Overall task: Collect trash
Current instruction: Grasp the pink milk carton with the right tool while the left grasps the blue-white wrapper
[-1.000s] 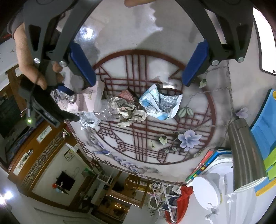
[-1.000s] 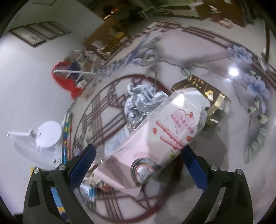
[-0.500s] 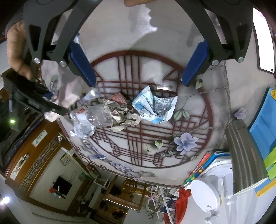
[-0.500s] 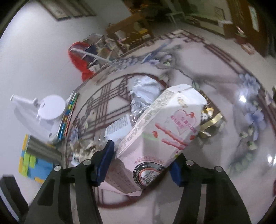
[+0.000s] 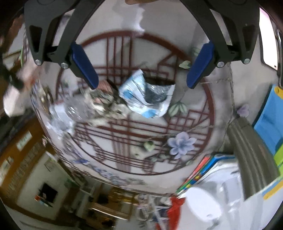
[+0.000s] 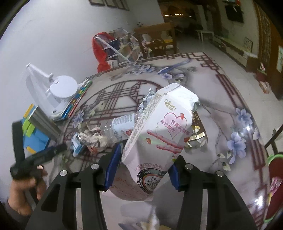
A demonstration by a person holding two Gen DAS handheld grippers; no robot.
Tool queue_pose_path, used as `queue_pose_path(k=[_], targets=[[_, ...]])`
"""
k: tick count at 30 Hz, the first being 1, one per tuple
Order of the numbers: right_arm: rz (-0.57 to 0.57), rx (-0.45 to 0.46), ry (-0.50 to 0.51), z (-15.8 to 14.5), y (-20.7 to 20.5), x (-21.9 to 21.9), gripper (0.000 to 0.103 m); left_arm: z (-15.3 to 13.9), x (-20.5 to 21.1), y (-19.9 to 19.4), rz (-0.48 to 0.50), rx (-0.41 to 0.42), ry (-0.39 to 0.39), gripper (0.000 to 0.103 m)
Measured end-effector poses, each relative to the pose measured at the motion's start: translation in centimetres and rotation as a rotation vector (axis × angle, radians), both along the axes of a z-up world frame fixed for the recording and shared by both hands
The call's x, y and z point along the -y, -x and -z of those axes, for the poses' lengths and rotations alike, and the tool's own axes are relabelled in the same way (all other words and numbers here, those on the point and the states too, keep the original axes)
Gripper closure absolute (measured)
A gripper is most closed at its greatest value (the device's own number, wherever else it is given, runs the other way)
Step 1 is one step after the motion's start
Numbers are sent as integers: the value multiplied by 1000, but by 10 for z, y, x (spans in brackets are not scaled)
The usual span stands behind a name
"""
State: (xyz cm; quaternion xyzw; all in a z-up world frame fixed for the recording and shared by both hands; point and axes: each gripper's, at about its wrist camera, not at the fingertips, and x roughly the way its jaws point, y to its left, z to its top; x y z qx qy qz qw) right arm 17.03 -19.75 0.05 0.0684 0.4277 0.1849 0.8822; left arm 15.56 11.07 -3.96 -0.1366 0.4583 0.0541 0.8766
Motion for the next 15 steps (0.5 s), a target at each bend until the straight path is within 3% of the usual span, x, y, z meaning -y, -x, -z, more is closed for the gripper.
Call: queue_pose_path(k=[7, 10, 13, 15], targets=[[-12, 29, -3, -4, 2, 7, 55, 23, -10, -24, -97, -71, 67, 14], [-19, 31, -6, -5, 1, 8, 55, 36, -9, -32, -99, -101, 82, 27], [-29, 42, 1, -6, 1, 7, 55, 42, -7, -34, -85, -100, 83, 33], [-36, 43, -1, -7, 0, 7, 55, 43, -5, -35, -60, -93, 84, 51]])
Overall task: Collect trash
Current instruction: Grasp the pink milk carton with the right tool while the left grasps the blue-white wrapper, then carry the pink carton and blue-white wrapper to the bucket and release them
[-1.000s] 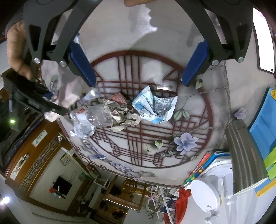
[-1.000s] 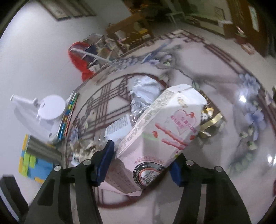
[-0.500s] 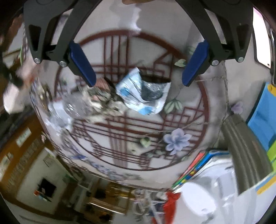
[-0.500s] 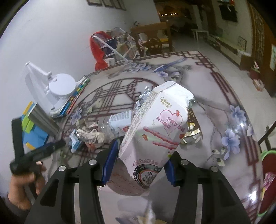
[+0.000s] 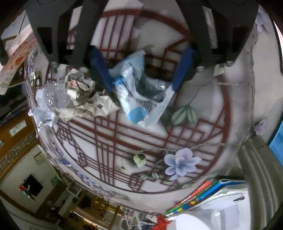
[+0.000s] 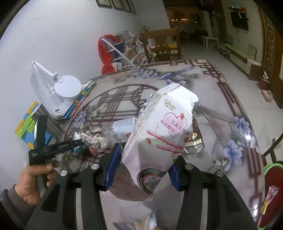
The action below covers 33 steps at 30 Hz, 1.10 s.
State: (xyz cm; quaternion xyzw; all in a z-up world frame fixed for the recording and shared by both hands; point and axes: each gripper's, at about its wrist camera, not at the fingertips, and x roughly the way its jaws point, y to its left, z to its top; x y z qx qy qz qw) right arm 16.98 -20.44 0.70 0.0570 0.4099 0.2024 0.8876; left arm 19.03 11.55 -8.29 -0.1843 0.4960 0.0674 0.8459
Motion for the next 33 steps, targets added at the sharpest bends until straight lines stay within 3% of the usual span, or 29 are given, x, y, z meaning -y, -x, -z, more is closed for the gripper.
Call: queue_pose_path(k=[3, 6, 19, 33], targets=[[-7, 2, 5, 1, 0, -1, 55, 1, 3, 2, 31, 2, -21, 74], [-12, -3, -8, 2, -1, -1, 55, 0, 2, 6, 43, 8, -21, 77], [-26, 26, -49, -16, 12, 15, 55, -50, 13, 60, 91, 93, -95, 79], [33, 34, -34, -22, 58, 68, 55, -95, 107, 100, 340, 206, -78, 79]])
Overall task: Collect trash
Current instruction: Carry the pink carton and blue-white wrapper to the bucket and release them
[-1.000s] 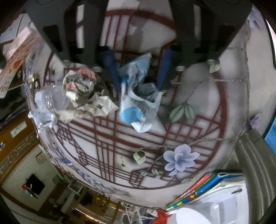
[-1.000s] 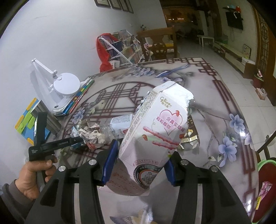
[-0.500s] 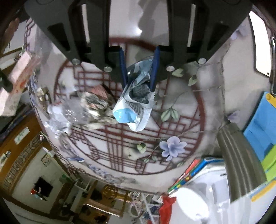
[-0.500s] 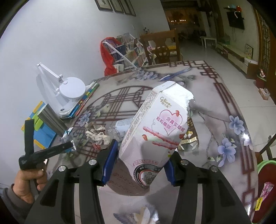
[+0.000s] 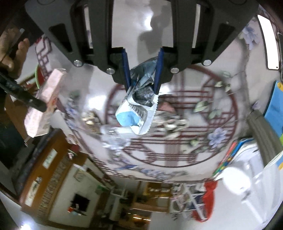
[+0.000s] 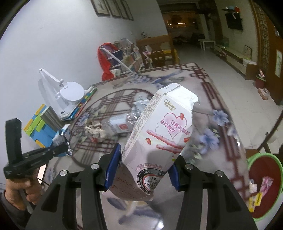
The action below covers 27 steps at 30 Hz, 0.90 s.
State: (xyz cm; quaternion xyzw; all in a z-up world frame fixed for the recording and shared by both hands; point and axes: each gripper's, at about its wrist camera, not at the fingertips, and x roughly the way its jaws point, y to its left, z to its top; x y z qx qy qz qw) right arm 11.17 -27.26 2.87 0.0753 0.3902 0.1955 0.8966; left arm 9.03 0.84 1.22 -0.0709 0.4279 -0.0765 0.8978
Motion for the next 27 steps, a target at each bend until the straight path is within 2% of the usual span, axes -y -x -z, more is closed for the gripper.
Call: queue_pose_path(k=[15, 27], targets=[[133, 21, 30, -9, 30, 95, 55, -11, 130, -6, 240, 21, -7, 79], [336, 10, 53, -1, 51, 205, 55, -21, 257, -17, 467, 41, 6, 79]])
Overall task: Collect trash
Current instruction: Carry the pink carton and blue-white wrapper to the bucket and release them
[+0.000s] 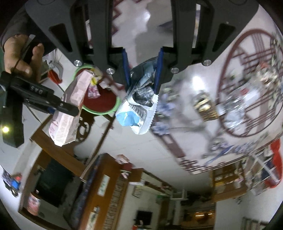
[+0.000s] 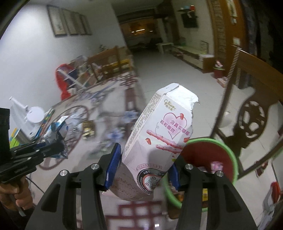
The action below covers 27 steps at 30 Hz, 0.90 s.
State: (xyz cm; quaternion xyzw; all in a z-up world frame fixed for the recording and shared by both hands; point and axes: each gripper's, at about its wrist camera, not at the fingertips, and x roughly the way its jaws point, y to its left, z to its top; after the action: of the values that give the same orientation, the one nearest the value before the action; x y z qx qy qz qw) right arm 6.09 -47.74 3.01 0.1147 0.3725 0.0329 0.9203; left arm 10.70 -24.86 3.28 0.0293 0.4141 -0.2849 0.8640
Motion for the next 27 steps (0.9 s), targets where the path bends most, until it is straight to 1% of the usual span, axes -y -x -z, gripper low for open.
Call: queue_pose_path(k=[2, 5, 9, 13, 20, 22, 25, 27], targets=[[45, -2, 5, 3, 3, 21, 55, 2, 19, 0, 50, -9, 27, 79], [109, -5, 13, 7, 7, 51, 55, 5, 45, 0, 110, -7, 28, 79], [176, -13, 10, 14, 10, 83, 55, 12, 82, 0, 188, -28, 37, 79], [208, -26, 6, 23, 9, 104, 55, 24, 111, -5, 264, -76, 61, 78], [207, -33, 40, 32, 8, 116, 55, 44, 152, -10, 311, -108, 52, 78], [215, -46, 78, 36, 6, 117, 55, 50, 162, -10, 316, -115, 45, 78], [217, -70, 58, 43, 3, 122, 55, 61, 174, -11, 322, -127, 32, 78], [223, -88, 73, 46, 1, 123, 55, 66, 178, -11, 321, -134, 24, 77]])
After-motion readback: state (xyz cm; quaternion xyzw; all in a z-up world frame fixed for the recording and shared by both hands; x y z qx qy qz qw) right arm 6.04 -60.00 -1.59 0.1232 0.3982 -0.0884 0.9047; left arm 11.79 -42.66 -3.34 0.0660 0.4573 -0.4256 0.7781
